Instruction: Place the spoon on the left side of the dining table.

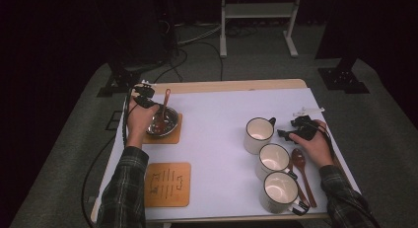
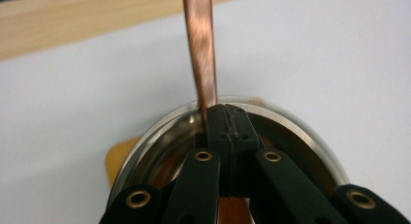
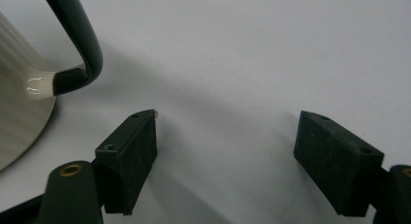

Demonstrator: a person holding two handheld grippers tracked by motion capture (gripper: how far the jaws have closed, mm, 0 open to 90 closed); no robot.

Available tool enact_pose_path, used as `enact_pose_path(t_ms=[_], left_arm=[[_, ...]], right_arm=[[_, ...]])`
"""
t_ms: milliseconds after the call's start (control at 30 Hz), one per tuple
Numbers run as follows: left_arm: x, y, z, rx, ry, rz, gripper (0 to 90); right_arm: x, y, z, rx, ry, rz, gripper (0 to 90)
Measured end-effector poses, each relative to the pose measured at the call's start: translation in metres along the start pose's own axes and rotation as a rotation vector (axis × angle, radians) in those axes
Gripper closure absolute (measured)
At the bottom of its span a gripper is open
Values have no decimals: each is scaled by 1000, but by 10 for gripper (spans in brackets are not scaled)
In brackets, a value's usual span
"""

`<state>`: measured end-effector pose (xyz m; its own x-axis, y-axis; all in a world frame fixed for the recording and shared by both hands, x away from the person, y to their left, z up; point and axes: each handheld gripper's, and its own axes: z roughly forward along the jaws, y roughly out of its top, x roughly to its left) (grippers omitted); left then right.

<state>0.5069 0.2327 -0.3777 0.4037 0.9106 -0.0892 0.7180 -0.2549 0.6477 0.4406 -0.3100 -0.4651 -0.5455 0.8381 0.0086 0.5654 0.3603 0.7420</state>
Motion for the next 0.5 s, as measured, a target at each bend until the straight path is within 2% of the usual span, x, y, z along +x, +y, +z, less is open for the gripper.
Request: enact_pose_path(t_ms=[67,300,333,500], left_arm=[[-2,8,6,-11,-14,-7,900],[-3,16,22,-5,-24,-13,900],[-2,17,27,-4,-22,-21,900],[6,16,31,-12,-11,-42,900]], right_arm=[[0,0,0,0,0,0,217],[0,0,0,0,1,1,217],[0,0,0,0,1,1,217],[0,0,0,0,1,1,217]])
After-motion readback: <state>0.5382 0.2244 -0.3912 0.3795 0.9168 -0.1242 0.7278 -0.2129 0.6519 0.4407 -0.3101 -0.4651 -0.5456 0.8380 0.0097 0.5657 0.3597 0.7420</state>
